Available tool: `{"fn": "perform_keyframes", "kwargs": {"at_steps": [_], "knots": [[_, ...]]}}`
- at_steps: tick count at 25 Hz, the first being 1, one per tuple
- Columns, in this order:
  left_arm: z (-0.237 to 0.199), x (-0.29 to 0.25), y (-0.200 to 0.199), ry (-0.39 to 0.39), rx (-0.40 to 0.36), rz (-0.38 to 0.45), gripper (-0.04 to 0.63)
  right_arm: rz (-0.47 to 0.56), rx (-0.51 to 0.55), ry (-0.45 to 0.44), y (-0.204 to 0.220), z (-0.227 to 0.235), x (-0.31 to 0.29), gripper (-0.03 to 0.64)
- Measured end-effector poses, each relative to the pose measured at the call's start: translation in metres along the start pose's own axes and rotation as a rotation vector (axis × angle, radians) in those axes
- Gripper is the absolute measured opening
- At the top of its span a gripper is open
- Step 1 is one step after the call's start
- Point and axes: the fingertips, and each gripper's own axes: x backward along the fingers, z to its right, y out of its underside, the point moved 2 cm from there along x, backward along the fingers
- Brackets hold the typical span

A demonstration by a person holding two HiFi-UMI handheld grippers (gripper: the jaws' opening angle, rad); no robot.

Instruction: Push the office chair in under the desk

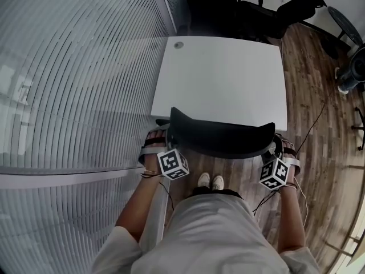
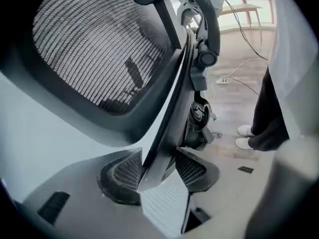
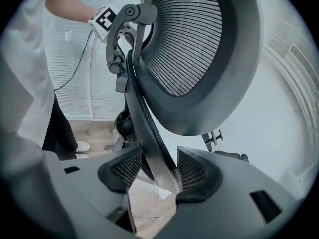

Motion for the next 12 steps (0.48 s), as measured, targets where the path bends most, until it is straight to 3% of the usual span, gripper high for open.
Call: {"fn": "perform_keyframes", "kwargs": {"at_steps": [7,12], "knots": [[-0.007,0.047,-0.018,-0.002,0.238,0.152,0.192,0.157,-0.239,0.011,-0.027,0.009,0.039,0.200],[-0.010,0.083,-0.047,0.023,0.388,0.307,0.117,0.308,-0.428,-0.001,-0.058,0.012,0.074,0.138]]}}
